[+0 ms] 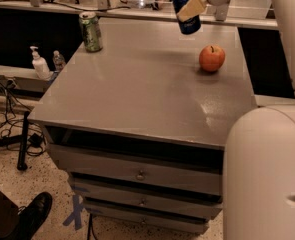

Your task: Knock pepsi can over

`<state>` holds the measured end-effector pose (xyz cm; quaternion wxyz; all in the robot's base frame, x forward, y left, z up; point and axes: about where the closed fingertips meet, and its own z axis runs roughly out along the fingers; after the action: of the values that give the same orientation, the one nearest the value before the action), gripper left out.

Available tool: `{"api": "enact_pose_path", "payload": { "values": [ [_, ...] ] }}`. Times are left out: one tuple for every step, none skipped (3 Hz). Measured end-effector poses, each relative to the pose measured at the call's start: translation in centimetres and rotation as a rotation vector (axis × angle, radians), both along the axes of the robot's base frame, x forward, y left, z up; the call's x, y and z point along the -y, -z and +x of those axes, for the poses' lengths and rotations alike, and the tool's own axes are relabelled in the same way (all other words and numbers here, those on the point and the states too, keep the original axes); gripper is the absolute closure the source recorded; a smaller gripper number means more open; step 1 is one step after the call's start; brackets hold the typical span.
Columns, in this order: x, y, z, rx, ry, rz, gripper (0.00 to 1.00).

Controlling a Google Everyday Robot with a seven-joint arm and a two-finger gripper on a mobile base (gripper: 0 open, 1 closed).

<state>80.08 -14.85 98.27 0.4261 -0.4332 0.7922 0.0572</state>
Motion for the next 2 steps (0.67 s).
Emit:
{"api": "enact_pose_path", "payload": {
  "values": [
    [-2.2,-1.7,-2.9,0.072,-0.117,-0.171,1.0],
    [-4.3,-2.5,-5.4,0.155,-0.211,-0.341,1.0]
  ]
}}
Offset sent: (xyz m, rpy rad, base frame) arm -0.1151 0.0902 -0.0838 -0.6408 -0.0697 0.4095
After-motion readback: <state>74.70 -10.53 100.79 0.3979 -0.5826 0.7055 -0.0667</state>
